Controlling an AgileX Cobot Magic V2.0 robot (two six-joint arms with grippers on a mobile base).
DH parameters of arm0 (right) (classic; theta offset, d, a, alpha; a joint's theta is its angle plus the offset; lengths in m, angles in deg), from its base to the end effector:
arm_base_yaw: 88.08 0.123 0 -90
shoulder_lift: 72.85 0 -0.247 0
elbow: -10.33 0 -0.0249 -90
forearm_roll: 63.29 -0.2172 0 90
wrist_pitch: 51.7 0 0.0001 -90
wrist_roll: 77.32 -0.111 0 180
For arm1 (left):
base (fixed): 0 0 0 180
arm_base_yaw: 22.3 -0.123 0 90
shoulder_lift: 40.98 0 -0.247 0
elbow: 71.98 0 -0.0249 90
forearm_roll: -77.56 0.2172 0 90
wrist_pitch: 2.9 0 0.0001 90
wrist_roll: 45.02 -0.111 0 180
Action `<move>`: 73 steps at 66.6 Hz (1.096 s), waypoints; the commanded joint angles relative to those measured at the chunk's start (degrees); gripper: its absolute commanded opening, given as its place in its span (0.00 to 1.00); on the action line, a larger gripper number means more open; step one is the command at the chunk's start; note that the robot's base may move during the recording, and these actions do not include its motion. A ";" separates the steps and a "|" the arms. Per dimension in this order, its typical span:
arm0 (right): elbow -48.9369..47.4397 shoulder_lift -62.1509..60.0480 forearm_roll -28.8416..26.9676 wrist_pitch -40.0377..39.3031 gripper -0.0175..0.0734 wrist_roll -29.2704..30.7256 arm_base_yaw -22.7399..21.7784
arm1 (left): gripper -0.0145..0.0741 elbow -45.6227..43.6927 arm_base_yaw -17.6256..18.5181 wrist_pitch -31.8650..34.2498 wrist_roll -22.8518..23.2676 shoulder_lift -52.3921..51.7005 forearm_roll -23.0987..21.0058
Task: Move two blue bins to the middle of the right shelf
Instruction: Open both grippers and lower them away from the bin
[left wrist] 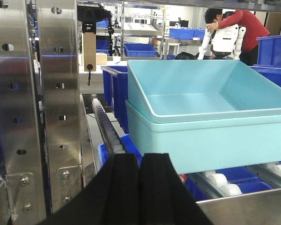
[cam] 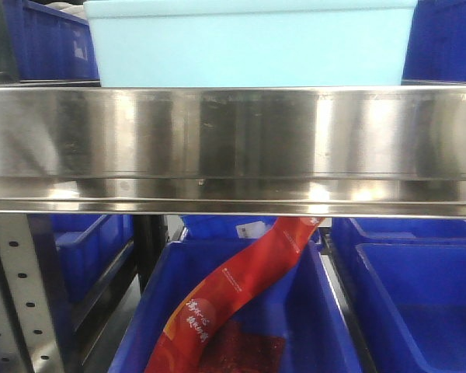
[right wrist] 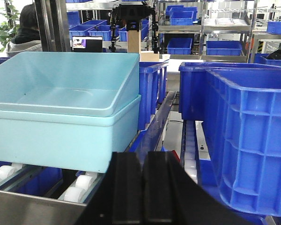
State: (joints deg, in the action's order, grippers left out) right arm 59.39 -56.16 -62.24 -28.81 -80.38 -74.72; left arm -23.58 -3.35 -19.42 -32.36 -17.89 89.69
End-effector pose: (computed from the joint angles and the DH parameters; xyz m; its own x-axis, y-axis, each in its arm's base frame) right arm 0.0607 0.0136 0.3084 0.0150 0.0411 -0.9990 -0.2248 0.9737 0.0367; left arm 0.0793 -0.0202 0.3169 0.0338 -0.0304 -0.9990 0.2683 0.9631 -0.0202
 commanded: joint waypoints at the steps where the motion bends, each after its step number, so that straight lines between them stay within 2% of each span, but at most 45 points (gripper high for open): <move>1: 0.06 -0.29 0.71 -1.16 0.01 0.15 -0.23 | 0.04 0.56 -0.52 1.07 -1.04 -0.58 -0.04; 4: 0.06 -0.29 0.71 -1.16 0.01 0.15 -0.23 | 0.04 1.12 -2.03 1.01 -4.40 -1.03 -1.77; 7: 0.06 -0.29 0.71 -1.16 0.01 0.15 -0.23 | 0.04 2.20 -4.34 1.13 -9.83 -1.81 -7.05; 11: 0.06 -0.29 0.71 -1.16 0.01 0.15 -0.23 | 0.04 4.60 -8.09 2.11 -13.43 -3.21 -12.13; 18: 0.06 -0.29 0.71 -1.27 0.01 0.15 -0.23 | 0.04 11.81 -13.63 6.58 -14.03 -7.41 -12.53; 26: 0.06 -0.29 0.71 -1.27 0.01 0.15 -0.23 | 0.04 19.44 -17.09 11.13 -14.03 -12.20 -12.53; 34: 0.06 -0.29 0.71 -1.27 0.01 0.15 -0.23 | 0.04 26.92 -18.76 16.05 -14.03 -14.09 -12.63; 37: 0.06 -0.29 0.71 -1.27 0.01 0.15 -0.23 | 0.04 27.61 -19.12 19.84 -14.03 -14.09 -12.63; 40: 0.06 -0.29 0.71 -1.27 0.01 0.15 -0.23 | 0.04 27.61 -19.10 15.84 -14.03 -14.09 -12.63; 45: 0.06 -0.29 0.71 -1.38 0.01 0.15 -0.23 | 0.04 27.61 -19.10 15.27 -14.03 -14.09 -12.63; 73: 0.06 -0.29 0.71 -1.38 0.01 0.15 -0.23 | 0.04 27.61 -19.10 16.00 -14.03 -14.09 -12.63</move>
State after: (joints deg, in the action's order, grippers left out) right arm 59.39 -56.16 -62.24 -28.81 -80.38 -74.72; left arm 4.12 -22.30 -4.70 -46.32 -31.67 77.56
